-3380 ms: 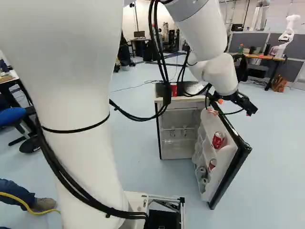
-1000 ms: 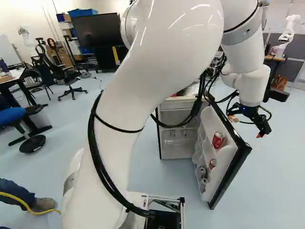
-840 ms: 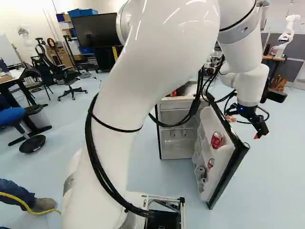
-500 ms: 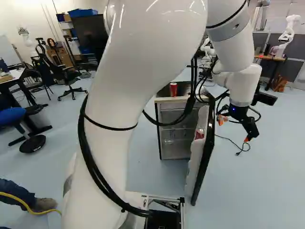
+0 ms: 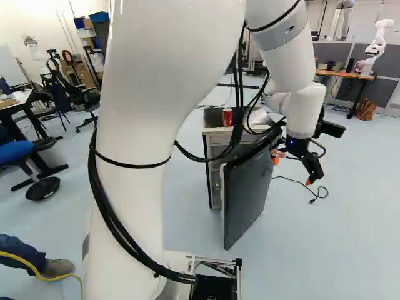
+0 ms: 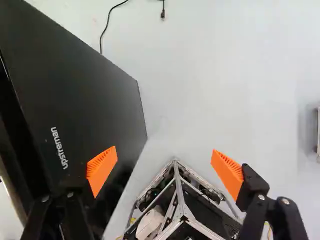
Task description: Grab a drink from the fridge
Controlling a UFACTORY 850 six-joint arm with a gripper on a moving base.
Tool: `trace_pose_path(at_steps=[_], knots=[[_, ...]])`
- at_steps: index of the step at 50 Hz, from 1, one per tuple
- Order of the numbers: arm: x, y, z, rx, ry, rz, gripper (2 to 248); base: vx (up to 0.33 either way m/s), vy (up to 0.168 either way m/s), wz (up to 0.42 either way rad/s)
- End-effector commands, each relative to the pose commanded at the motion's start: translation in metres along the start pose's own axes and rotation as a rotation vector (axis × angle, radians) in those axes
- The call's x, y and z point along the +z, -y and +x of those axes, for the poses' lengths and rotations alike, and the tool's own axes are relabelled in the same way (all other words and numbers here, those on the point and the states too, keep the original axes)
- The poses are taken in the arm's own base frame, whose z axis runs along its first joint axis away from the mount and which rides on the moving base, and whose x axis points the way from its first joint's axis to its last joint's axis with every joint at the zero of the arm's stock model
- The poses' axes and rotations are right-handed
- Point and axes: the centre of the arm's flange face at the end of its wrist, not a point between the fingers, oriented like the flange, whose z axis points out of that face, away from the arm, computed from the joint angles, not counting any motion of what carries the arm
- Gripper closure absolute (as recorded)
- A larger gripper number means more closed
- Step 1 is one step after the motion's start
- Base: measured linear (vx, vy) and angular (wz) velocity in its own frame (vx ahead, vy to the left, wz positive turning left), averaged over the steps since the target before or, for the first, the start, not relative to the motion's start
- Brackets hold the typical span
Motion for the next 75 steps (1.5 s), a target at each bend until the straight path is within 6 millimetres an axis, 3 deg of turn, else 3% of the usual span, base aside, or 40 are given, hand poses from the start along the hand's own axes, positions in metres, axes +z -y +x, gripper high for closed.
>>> trace_pose_path(at_steps=[44, 75], knots=[[-0.013, 0.049, -0.059, -0.125, -0.029, 0.005, 3, 0.000, 0.000, 0.000], [-0.024, 0.083, -0.089, -0.263, -0.224, 0.017, 3, 0.000, 0.000, 0.000]])
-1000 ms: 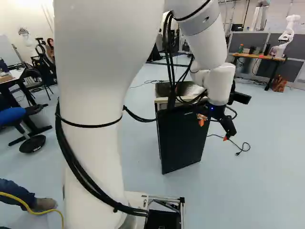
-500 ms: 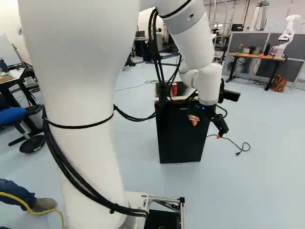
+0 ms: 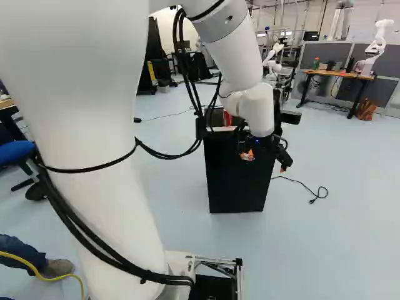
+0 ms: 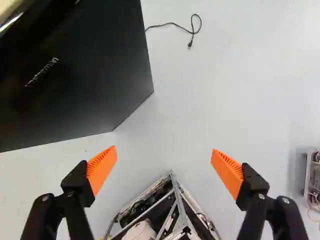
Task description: Grab a drink from the fridge
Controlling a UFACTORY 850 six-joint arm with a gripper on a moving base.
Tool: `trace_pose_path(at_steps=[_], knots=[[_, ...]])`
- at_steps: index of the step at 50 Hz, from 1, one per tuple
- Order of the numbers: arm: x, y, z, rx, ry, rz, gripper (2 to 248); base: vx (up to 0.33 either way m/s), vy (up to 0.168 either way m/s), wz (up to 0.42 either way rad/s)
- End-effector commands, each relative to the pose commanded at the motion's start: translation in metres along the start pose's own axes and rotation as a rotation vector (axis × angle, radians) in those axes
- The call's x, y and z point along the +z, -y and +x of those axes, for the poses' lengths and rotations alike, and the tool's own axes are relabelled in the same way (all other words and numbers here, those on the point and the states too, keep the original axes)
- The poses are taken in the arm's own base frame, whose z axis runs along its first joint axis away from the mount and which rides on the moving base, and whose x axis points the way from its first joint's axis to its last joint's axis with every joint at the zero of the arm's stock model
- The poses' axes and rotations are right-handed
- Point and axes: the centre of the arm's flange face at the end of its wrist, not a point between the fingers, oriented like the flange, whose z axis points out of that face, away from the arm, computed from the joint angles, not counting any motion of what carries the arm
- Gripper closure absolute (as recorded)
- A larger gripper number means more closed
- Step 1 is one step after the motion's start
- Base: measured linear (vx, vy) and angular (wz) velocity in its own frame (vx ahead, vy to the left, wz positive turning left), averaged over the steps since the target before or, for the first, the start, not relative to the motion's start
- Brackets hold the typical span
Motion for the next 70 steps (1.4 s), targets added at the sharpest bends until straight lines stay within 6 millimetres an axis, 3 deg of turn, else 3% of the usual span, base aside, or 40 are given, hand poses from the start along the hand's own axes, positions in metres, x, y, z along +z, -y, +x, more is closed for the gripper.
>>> trace_pose_path(at_steps=[22, 70], knots=[[-0.013, 0.029, -0.011, -0.104, -0.159, 0.019, 3, 0.000, 0.000, 0.000], [0.008, 0.099, -0.043, -0.329, -0.395, 0.133, 3, 0.000, 0.000, 0.000]])
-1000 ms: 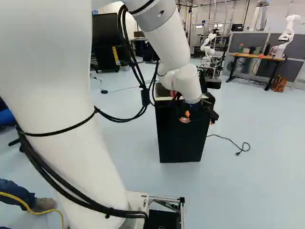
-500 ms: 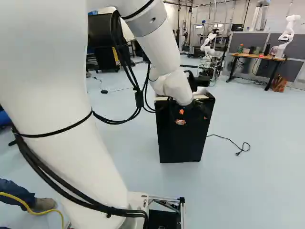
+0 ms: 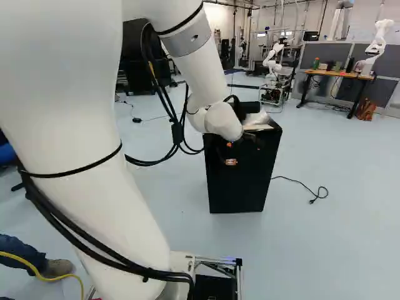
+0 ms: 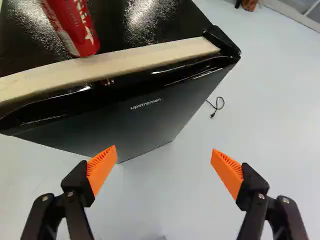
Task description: Grab a drink from the fridge
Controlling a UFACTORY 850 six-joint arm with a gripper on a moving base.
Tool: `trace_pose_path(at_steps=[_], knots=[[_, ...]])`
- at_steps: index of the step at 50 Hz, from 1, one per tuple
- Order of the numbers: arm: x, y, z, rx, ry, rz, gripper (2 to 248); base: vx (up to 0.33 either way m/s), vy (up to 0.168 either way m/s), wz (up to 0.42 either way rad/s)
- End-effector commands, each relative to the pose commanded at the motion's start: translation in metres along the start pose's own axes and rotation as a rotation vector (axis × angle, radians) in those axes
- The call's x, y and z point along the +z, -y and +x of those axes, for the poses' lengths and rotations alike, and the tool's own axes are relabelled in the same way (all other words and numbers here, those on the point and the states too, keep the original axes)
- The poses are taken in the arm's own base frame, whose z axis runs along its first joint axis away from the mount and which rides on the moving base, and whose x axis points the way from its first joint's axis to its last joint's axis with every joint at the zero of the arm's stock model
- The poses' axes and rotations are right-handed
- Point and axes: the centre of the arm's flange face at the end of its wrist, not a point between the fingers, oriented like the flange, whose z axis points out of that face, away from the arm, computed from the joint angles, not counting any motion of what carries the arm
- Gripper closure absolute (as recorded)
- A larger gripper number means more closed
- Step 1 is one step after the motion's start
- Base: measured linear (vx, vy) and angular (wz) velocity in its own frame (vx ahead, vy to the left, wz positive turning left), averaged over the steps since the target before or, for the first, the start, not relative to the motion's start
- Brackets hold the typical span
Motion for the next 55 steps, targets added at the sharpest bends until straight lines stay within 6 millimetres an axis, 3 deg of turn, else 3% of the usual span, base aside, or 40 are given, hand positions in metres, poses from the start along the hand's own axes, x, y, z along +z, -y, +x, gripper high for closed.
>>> trace_pose_path(at_steps=[29, 55], knots=[[0.010, 0.047, -0.009, -0.102, -0.144, 0.102, 3, 0.000, 0.000, 0.000], [0.034, 0.053, -0.021, -0.103, -0.127, 0.126, 3, 0.000, 0.000, 0.000]])
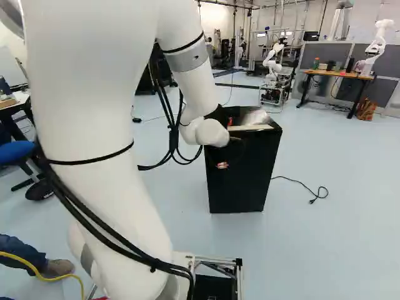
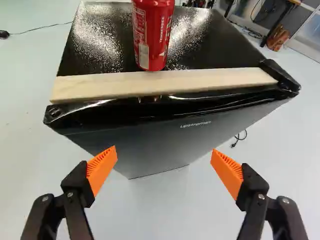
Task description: Grab a drink from the fridge
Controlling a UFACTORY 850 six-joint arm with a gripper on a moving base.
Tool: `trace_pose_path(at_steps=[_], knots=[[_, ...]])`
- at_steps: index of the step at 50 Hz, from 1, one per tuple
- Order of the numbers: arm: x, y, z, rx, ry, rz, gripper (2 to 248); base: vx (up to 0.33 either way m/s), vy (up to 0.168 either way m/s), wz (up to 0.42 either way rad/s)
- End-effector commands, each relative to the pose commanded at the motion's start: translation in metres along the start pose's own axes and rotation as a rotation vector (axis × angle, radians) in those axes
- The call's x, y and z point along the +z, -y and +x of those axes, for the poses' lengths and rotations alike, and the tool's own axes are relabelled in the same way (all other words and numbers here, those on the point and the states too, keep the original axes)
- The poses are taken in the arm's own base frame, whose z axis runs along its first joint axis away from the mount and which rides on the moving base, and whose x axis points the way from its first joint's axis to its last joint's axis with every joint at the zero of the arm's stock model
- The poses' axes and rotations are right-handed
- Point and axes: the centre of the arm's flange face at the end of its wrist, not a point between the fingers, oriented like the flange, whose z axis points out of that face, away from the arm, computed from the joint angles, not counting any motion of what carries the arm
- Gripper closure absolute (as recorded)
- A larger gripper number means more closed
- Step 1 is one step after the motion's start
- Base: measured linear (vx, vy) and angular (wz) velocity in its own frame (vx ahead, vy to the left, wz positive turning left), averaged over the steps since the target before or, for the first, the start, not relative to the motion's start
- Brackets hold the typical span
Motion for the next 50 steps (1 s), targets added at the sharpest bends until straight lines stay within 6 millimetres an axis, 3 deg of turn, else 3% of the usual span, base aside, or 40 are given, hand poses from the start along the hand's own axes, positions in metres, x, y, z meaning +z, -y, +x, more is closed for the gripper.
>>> trace_pose_path(at_steps=[50], knots=[[0.042, 0.002, -0.017, 0.018, -0.073, 0.026, 3, 0.000, 0.000, 0.000]])
